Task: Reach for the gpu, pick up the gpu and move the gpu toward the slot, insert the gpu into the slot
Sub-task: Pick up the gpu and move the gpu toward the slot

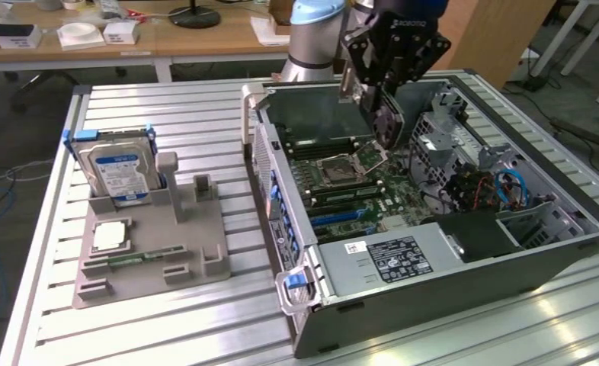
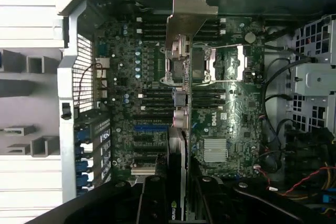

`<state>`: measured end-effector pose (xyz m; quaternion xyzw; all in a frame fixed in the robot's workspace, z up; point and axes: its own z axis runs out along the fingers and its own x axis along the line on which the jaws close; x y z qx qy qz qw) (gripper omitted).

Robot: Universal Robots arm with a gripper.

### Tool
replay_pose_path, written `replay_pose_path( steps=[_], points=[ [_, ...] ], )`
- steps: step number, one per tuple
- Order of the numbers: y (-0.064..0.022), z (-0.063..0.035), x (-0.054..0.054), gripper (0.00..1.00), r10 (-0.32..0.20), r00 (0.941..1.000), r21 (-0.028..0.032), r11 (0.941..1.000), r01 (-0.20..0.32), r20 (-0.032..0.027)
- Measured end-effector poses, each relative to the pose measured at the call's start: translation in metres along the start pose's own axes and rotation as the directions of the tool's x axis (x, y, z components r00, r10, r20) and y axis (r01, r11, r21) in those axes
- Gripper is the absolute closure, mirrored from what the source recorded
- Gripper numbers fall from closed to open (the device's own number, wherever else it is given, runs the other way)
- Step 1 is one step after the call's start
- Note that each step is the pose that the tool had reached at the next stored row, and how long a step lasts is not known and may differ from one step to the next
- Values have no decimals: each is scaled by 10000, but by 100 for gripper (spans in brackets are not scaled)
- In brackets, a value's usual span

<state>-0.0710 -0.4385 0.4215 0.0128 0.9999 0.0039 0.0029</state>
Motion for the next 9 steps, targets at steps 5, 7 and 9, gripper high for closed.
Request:
replay_pose_path(
  steps=[5, 7, 9],
  points=[
    [3, 1, -166, 74, 0, 10000, 0, 10000, 0, 0],
    [5, 1, -228, 74, 2, 10000, 1, 10000, -2, 0],
    [6, 1, -288, 74, 5, 10000, 1, 10000, -5, 0]
  ],
)
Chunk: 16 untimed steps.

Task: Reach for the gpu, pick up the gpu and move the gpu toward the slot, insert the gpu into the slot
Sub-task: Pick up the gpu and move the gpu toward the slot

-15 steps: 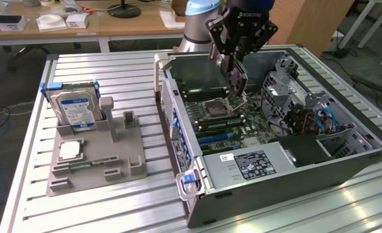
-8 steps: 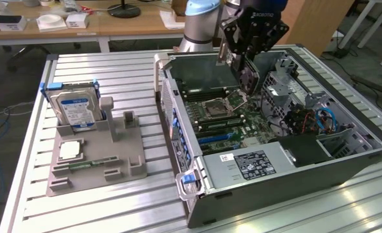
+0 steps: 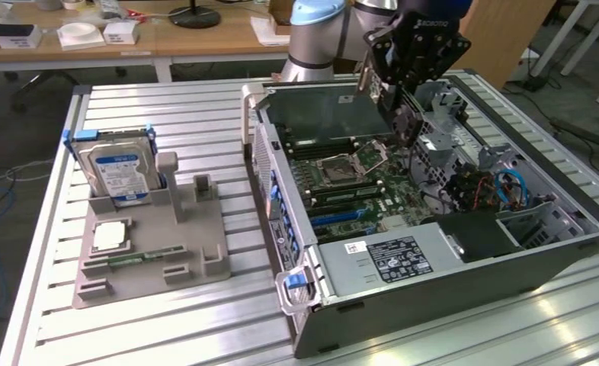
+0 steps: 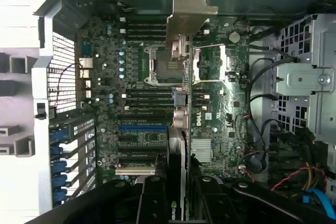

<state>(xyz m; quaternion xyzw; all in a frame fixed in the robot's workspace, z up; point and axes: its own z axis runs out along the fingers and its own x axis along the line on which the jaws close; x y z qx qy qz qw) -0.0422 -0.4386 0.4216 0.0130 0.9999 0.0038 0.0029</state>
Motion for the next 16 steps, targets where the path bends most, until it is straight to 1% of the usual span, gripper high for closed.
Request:
replay_pose_path(
  steps=[4, 16],
  points=[
    [2, 0, -116, 74, 5, 10000, -1, 10000, -5, -6],
    [-1, 0, -121, 74, 4, 10000, -1, 10000, -4, -7]
  ],
)
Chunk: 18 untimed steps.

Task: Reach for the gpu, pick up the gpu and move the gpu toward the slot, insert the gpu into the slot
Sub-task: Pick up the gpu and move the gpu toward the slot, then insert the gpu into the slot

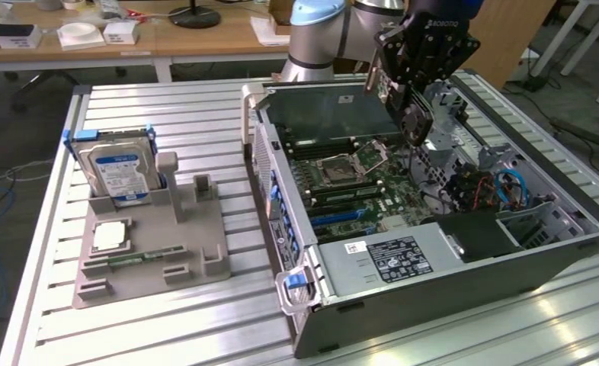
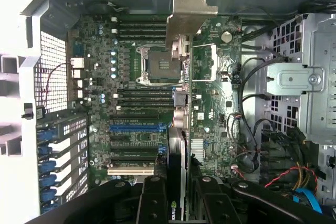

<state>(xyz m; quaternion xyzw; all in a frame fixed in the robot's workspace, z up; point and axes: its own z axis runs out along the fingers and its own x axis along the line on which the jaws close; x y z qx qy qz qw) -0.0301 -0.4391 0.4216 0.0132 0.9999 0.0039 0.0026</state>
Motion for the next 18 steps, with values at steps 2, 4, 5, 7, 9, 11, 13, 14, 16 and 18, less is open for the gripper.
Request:
replay_pose_path(
  steps=[2, 4, 5, 7, 9, 11, 13, 14, 16, 18],
  points=[
    [0, 0, 0, 74, 0, 10000, 0, 10000, 0, 0],
    [0, 0, 0, 74, 0, 10000, 0, 10000, 0, 0],
    [0, 0, 0, 74, 0, 10000, 0, 10000, 0, 0],
    [0, 0, 0, 74, 0, 10000, 0, 10000, 0, 1],
    [0, 0, 0, 74, 0, 10000, 0, 10000, 0, 0],
    [0, 0, 0, 74, -62, 10000, -1, 10000, 62, 0],
    [0, 0, 0, 74, -306, 9995, -2, 9995, 306, -2],
    [0, 1, 0, 74, -462, 9989, -3, 9989, 462, -3],
    [-1, 1, 0, 74, -818, 9966, -3, 9967, 818, -6],
    [-1, 2, 0, 74, -1174, 9931, -6, 9931, 1174, -9]
  ],
)
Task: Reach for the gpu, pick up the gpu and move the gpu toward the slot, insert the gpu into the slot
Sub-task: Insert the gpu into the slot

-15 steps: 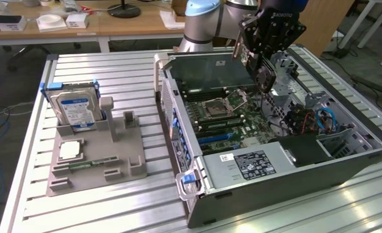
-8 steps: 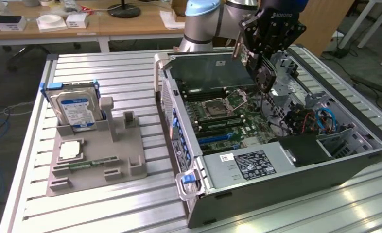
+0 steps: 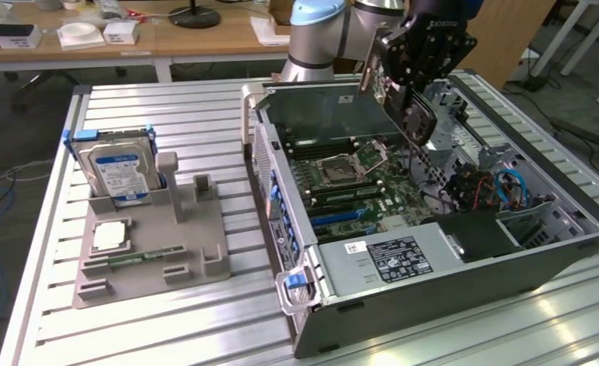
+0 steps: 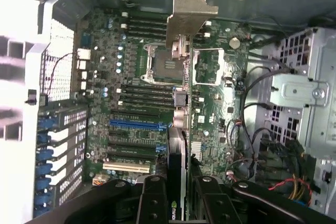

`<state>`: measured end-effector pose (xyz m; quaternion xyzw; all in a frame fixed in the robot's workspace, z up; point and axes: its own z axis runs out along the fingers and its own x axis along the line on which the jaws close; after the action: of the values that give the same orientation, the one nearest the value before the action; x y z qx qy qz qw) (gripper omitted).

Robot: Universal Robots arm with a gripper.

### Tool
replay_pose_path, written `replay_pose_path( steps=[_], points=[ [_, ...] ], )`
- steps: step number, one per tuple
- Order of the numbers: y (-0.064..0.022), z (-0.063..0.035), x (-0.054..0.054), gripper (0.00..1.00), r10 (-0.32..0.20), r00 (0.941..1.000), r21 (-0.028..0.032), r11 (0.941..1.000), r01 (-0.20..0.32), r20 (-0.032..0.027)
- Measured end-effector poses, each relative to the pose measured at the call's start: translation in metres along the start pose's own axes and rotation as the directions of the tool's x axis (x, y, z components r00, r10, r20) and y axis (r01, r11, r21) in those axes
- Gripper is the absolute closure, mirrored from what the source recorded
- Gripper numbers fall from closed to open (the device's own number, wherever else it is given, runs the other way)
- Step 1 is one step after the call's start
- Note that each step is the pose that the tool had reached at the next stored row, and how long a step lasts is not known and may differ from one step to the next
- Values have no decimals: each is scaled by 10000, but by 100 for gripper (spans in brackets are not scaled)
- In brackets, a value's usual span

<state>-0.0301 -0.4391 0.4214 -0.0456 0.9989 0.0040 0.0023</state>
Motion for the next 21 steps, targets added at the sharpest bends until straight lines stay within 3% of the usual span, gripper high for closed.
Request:
replay_pose_path(
  steps=[5, 10, 17, 21],
  points=[
    [0, 2, 0, 74, -895, 9960, -6, 9960, 895, -7],
    [0, 5, 0, 74, -1769, 9842, -10, 9842, 1769, -13],
    [0, 9, 1, 74, -2853, 9584, -19, 9584, 2853, -20],
    [0, 15, 2, 74, -3516, 9361, -23, 9361, 3516, -24]
  ],
)
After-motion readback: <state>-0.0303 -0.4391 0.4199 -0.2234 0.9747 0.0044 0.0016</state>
